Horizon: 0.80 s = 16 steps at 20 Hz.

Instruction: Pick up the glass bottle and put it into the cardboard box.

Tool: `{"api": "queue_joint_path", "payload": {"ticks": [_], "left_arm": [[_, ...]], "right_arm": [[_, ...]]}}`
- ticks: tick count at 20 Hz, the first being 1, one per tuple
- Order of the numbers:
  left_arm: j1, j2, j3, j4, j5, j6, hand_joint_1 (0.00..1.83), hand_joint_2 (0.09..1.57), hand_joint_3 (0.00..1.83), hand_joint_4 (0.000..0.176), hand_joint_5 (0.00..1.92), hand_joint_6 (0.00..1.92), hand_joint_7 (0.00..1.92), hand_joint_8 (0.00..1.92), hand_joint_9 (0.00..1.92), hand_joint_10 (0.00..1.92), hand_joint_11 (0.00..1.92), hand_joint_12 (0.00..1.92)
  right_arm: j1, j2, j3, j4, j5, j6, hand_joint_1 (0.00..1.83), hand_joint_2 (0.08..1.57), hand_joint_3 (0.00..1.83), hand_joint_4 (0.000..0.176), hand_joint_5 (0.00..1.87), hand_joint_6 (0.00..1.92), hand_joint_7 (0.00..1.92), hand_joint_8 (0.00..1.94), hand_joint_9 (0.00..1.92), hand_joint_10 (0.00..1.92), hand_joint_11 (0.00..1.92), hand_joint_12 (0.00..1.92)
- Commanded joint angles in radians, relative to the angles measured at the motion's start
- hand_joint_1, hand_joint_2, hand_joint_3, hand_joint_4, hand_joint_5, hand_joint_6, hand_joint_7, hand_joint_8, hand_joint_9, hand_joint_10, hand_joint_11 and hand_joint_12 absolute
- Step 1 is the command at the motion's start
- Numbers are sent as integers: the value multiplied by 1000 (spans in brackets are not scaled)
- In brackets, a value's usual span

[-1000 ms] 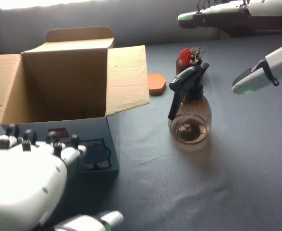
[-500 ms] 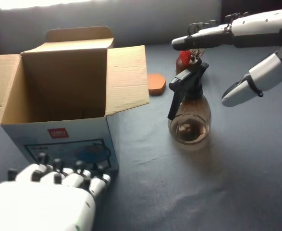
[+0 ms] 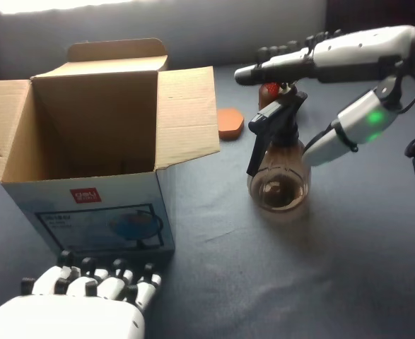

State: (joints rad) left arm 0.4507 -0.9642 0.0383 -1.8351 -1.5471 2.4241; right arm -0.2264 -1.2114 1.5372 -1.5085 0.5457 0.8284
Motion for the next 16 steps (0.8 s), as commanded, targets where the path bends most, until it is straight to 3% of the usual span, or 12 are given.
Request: {"api": "queue_joint_path", "payload": {"ticks": [1, 4, 5, 16], "left_arm": [[23, -3, 6, 109, -43, -37, 110, 1219, 3, 27, 136, 1, 151, 0, 149, 1, 0, 451], [93, -2, 23, 178, -49, -116, 114, 1223, 5, 27, 135, 1, 149, 0, 148, 0, 0, 451], [139, -3, 35, 233, -64, -177, 114, 1222, 4, 27, 135, 0, 149, 0, 148, 0, 0, 450], [337, -60, 77, 445, -115, -375, 114, 1222, 3, 25, 142, 3, 153, 3, 147, 1, 0, 443]], "right_arm": [[5, 0, 7, 60, 8, 1, 955, 957, 0, 0, 12, 3, 43, 3, 37, 14, 0, 0], [5, -8, 10, 60, 3, 2, 952, 950, 0, 0, 12, 3, 43, 2, 37, 13, 0, 0], [2, -14, 10, 60, 3, 0, 952, 950, 0, 0, 12, 3, 43, 3, 37, 13, 0, 0], [-12, -31, 10, 60, -10, -13, 970, 958, 0, 0, 16, 4, 49, 4, 27, 8, 0, 0]]}}
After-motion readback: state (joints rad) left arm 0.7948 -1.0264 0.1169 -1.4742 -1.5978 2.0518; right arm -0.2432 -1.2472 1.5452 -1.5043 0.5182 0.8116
